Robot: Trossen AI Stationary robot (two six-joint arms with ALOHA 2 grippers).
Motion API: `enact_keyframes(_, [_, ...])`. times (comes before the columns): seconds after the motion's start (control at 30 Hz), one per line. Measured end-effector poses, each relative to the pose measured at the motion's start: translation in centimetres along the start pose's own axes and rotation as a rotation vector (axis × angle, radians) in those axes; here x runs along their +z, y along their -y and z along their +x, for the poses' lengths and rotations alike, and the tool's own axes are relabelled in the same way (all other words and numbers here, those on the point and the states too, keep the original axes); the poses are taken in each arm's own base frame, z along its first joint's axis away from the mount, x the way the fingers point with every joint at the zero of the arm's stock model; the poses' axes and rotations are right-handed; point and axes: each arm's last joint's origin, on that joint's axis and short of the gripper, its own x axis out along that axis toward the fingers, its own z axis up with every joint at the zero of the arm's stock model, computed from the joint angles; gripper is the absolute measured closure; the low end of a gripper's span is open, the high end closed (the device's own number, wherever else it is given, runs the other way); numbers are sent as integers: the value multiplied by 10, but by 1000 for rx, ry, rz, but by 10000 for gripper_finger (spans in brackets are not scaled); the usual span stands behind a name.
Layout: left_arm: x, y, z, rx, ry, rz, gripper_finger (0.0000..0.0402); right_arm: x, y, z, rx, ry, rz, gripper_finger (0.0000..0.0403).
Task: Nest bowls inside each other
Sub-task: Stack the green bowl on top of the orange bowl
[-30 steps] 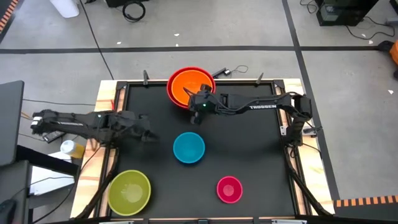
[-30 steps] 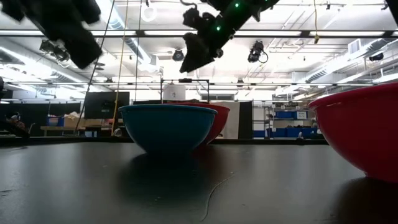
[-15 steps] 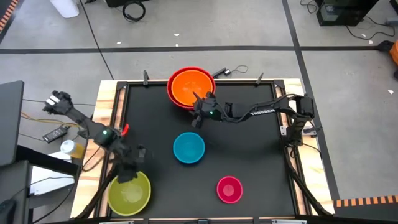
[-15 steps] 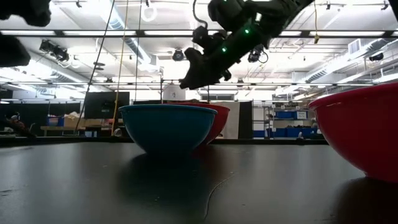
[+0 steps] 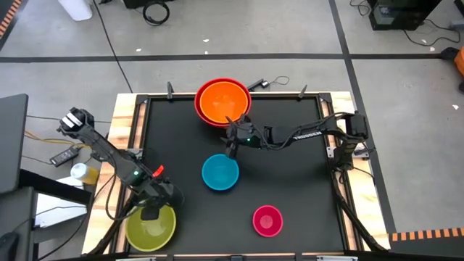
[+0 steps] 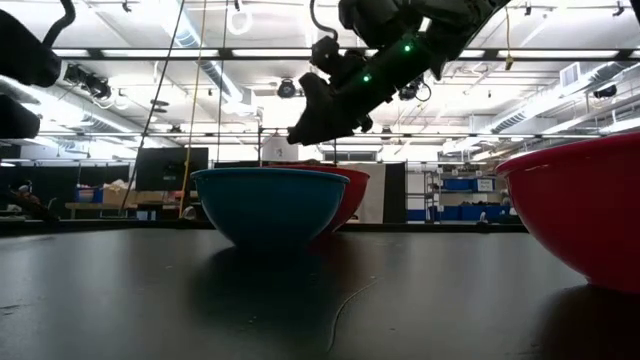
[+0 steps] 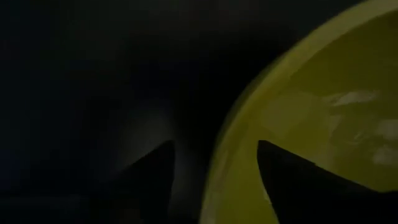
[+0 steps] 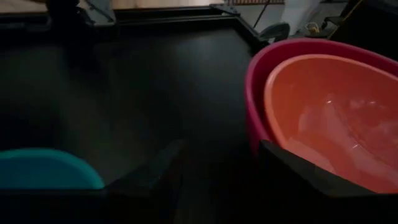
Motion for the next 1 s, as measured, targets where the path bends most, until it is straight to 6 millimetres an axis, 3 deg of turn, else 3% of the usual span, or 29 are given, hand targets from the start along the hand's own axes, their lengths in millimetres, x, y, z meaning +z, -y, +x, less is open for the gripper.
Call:
enact_keyframes(0.13, [4,-4,0,33,21,60,269,-2,-7,-8,26,-49,-30,193])
enact_keyframes(0.23, [10,-12,-3,80,70,54,350,-6,-13,-19,96,-134,-34,193])
enact_keyframes(0.3, [16,-18,-10,92,126,5,383,-5,-16,-27,148,-160,-2,193])
enact_keyframes(0.43, [33,-28,-34,178,269,-83,377,6,-23,-45,228,-123,44,193])
enact_keyframes(0.63, [54,-26,-89,192,372,-172,385,24,-31,-63,283,-8,72,193])
enact_keyframes(0.8, [68,-31,-129,218,494,-208,387,38,-32,-67,305,129,89,184])
enact_keyframes(1.0, [81,-57,-148,307,534,-226,383,57,-23,-67,268,174,32,161])
